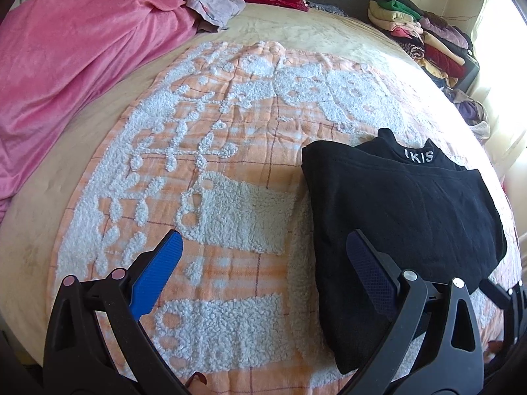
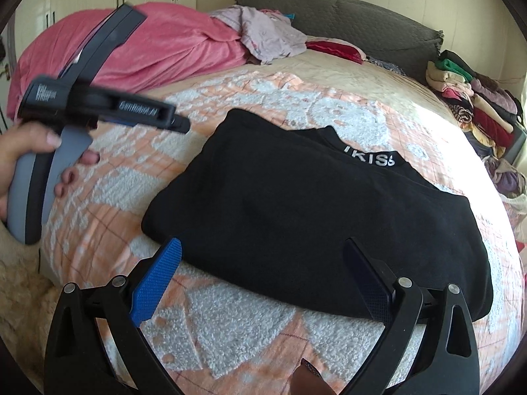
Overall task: Fold small clothes
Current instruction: 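Move both open grippers to the two sides of the folded black sweatshirt, then close the left gripper on one side while the right gripper grasps the other side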
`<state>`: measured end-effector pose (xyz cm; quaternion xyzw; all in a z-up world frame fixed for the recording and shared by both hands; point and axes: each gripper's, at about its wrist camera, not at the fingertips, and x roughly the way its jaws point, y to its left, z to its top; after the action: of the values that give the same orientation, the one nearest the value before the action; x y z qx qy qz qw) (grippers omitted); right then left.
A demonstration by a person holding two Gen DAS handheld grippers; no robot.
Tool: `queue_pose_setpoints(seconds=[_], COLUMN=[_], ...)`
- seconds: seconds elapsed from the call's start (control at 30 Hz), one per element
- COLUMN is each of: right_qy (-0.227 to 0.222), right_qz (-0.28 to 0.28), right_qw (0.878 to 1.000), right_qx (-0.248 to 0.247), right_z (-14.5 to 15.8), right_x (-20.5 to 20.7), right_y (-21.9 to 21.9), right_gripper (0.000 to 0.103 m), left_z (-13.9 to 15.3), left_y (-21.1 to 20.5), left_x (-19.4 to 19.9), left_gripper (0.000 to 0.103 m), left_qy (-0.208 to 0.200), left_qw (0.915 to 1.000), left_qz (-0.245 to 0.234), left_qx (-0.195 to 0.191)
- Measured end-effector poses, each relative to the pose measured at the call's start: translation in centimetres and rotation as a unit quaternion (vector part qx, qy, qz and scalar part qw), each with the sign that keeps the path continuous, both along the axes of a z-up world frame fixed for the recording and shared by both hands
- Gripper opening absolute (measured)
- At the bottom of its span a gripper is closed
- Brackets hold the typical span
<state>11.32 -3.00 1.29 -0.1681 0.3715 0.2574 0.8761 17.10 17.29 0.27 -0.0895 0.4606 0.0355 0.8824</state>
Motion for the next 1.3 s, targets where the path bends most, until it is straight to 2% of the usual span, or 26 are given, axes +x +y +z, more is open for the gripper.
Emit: queue_pose_setpoints(seconds=[0.47,0.9,1.1,1.13,1.17,1.3], right_qy=[-0.036,-0.071,-0.109,-0.111,-0.113,-0.112], right_qz=[0.020,-0.005,-0.004,-0.003,-0.003,-0.003], right_qw=[0.995,0.991,0.986,0.986,0.986,0.988], right_qx=[-0.092,-0.113,-0.129,-0.128,-0.125,-0.103], right_z=[-4.8,-6.2,-6.3,-6.2,-6.0,-5.5], right_x=[-1.4,0.8,1.2,1.2,1.1,0.7], right_y=[3.0,4.7,5.8,5.7,5.6,5.0], right_gripper=[0.097,0.098,0.097,0.095,0.083,0.060], left_z=[-0.4,-1.3,-1.9,-2.0,-2.1,-2.4], left_y=[-0.9,-1.0,-1.4,-1.5,-1.6,-2.0], left_x=[2.0,3.5,4.3,4.4,4.7,5.3], left_gripper=[0.093,0.093,0.093,0.093,0.093,0.093], left_qy=[0.003,0.017,0.026,0.029,0.034,0.042], left_qw=[0.9999,0.9997,0.9993,0.9992,0.9989,0.9983], left_qz=[-0.009,-0.015,-0.020,-0.022,-0.025,-0.031], left_qx=[-0.003,-0.006,-0.016,-0.017,-0.018,-0.024])
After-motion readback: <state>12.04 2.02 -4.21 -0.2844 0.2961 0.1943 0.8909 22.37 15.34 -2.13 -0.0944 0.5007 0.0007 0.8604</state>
